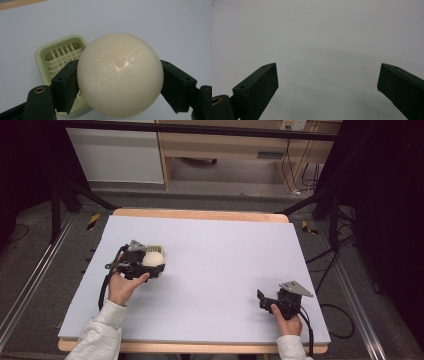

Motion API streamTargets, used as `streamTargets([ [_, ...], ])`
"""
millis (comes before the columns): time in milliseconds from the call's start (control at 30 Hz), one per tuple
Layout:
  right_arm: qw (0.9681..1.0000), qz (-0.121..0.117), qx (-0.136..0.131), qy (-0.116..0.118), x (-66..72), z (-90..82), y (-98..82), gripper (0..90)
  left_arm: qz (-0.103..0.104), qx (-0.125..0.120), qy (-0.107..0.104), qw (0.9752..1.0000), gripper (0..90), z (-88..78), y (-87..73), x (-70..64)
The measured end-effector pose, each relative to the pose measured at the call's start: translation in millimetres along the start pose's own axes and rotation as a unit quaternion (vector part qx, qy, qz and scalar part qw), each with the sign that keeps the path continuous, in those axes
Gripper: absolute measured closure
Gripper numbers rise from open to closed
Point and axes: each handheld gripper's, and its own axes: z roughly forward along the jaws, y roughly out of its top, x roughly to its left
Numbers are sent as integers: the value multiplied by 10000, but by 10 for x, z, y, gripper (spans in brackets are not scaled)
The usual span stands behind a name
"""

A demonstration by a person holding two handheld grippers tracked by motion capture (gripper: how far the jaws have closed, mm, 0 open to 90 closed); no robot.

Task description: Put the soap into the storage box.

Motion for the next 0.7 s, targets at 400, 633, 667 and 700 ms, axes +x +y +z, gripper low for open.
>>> streamTargets([
  [400,10000,-11,-4,-1,-4,2,-1,38,-116,-37,75,9999,238,34,60,121],
  [633,10000,-13,5,19,-4,3,0,38,-131,-21,159,9998,238,62,64,178],
  [667,10000,-14,5,20,-5,3,0,38,-145,-29,170,9997,238,63,68,188],
  [700,10000,-13,7,21,-5,3,0,38,-143,-32,184,9997,238,64,72,202],
])
